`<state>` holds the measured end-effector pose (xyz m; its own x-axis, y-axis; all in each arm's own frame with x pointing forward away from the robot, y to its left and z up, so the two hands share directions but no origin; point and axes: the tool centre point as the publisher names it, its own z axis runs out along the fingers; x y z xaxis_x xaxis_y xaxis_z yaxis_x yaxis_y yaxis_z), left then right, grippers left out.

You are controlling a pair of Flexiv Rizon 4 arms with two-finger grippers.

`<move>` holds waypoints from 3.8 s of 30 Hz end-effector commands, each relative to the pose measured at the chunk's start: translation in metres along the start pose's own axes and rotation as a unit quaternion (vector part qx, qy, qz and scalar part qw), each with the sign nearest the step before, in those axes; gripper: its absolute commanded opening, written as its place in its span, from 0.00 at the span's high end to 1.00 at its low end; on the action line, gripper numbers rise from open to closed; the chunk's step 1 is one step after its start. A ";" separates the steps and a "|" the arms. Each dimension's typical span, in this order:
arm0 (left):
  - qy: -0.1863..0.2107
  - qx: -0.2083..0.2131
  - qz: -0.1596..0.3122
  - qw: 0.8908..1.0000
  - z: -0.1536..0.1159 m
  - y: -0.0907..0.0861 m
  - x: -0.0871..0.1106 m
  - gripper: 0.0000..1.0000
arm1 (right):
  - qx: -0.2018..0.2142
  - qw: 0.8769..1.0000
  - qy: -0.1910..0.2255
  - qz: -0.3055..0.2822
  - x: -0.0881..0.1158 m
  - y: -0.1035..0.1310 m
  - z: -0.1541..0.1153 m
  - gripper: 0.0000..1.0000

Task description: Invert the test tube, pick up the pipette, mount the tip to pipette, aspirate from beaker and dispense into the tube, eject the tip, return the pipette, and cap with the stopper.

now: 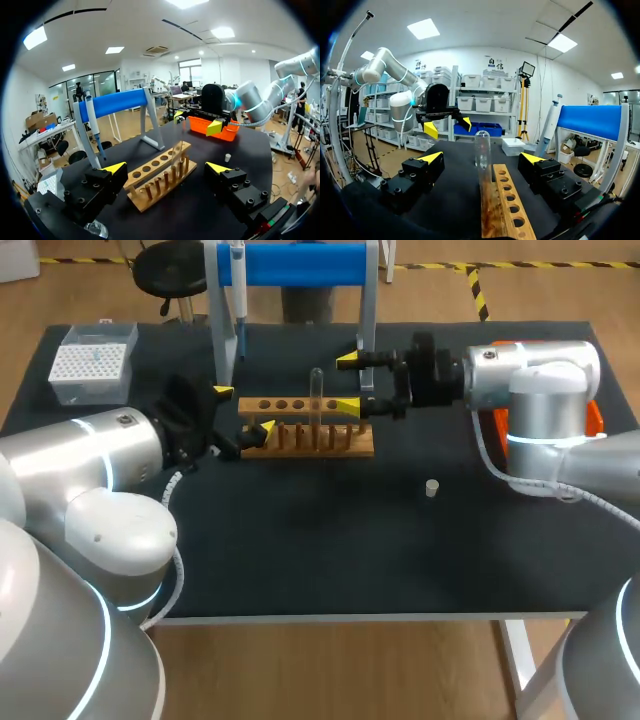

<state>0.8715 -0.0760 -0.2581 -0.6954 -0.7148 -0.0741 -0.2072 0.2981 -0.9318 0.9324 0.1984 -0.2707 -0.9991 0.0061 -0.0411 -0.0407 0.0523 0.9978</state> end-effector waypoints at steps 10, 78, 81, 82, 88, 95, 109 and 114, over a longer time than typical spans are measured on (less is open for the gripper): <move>0.003 0.000 0.000 1.000 -0.001 0.000 -0.001 0.00 | -0.004 1.000 0.010 -0.002 0.014 -0.003 0.017 0.00; 0.003 0.000 0.000 1.000 -0.001 0.000 -0.001 0.00 | -0.012 1.000 0.001 0.021 -0.011 -0.014 0.060 1.00; 0.003 0.000 0.000 1.000 -0.001 0.000 -0.001 0.00 | -0.012 1.000 0.001 0.022 -0.011 -0.014 0.061 1.00; 0.003 0.000 0.000 1.000 -0.001 0.000 -0.001 0.00 | -0.012 1.000 0.001 0.022 -0.011 -0.014 0.061 1.00; 0.003 0.000 0.000 1.000 -0.001 0.000 -0.001 0.00 | -0.010 1.000 -0.001 0.026 -0.014 -0.015 0.063 1.00; 0.003 0.000 0.000 1.000 -0.001 0.000 -0.001 0.00 | -0.003 0.999 -0.008 0.031 -0.017 -0.016 0.064 1.00; 0.003 0.000 0.000 1.000 -0.001 0.000 -0.001 0.00 | 0.002 0.998 -0.015 0.057 -0.023 -0.010 0.062 1.00; 0.003 0.000 0.000 1.000 -0.001 0.000 -0.001 0.00 | 0.001 0.998 -0.019 0.060 -0.024 -0.008 0.060 1.00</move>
<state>0.8711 -0.0757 -0.2577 -0.6956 -0.7146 -0.0743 -0.2085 0.2998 -0.9310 0.9582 0.2593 -0.2819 -0.9959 0.0481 0.0772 0.0795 0.0490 0.9956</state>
